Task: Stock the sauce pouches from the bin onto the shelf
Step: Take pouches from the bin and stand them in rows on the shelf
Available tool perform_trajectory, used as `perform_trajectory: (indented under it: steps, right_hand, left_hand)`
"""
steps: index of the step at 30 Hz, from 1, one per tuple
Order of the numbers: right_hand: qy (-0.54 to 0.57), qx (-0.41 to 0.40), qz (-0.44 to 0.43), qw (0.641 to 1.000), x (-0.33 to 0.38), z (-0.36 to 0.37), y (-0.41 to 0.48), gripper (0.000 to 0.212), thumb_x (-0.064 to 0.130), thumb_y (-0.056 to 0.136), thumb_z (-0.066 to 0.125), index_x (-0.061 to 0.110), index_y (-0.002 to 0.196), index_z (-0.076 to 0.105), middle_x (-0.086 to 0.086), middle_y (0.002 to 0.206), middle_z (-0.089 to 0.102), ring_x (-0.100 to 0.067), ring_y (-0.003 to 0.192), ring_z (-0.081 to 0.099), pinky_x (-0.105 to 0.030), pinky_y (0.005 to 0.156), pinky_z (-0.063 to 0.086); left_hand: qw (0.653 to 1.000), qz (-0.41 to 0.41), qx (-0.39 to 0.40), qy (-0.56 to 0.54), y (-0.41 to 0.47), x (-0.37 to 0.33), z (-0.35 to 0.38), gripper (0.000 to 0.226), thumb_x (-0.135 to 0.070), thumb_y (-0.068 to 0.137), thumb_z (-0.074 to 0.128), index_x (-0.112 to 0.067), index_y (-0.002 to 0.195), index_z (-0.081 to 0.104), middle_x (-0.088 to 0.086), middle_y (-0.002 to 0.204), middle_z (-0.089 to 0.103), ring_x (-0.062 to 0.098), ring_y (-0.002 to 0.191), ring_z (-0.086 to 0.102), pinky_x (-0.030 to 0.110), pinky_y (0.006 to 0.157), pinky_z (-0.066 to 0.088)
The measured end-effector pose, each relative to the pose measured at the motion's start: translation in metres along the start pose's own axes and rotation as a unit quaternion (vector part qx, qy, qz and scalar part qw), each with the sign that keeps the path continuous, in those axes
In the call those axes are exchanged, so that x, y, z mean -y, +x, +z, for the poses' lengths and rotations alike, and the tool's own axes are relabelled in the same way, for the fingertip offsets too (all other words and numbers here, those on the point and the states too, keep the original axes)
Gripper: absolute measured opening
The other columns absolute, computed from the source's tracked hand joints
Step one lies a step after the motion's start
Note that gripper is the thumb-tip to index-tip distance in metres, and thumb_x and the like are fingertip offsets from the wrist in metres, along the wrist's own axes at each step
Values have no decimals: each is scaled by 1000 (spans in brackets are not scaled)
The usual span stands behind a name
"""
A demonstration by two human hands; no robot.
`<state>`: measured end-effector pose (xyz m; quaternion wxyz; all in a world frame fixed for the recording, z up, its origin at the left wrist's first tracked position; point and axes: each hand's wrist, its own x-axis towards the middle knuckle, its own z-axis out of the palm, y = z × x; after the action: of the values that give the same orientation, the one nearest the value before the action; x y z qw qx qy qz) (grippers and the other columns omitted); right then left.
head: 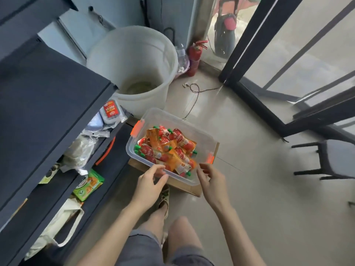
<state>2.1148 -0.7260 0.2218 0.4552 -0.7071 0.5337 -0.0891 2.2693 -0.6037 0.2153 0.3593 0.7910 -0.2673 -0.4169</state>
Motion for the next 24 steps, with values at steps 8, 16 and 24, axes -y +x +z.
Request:
perform_trajectory:
  steps: [8, 16, 24]
  right_hand:
    - [0, 46, 60, 997, -22, 20, 109, 13, 25, 93, 57, 17, 97, 67, 18, 84, 61, 8, 77, 57, -11, 70, 43]
    - [-46, 167, 81, 982, -71, 56, 200, 20, 26, 93, 55, 15, 104, 68, 9, 94, 67, 5, 79, 56, -2, 65, 40]
    - [-72, 258, 129, 955, -144, 116, 265, 28, 25, 93, 57, 8, 114, 64, -5, 114, 67, -15, 99, 60, -24, 81, 43]
  left_hand:
    - [989, -130, -17, -69, 105, 9, 45, 21, -21, 90, 60, -19, 110, 57, -9, 95, 62, -1, 88, 57, 6, 67, 42]
    - [915, -325, -168, -171, 182, 55, 107, 39, -24, 94, 54, -6, 127, 45, 10, 120, 56, 18, 102, 53, 25, 82, 39]
    - [769, -455, -316, -320, 244, 113, 146, 63, -51, 96, 35, -22, 148, 14, 4, 152, 29, 26, 134, 36, 40, 109, 30]
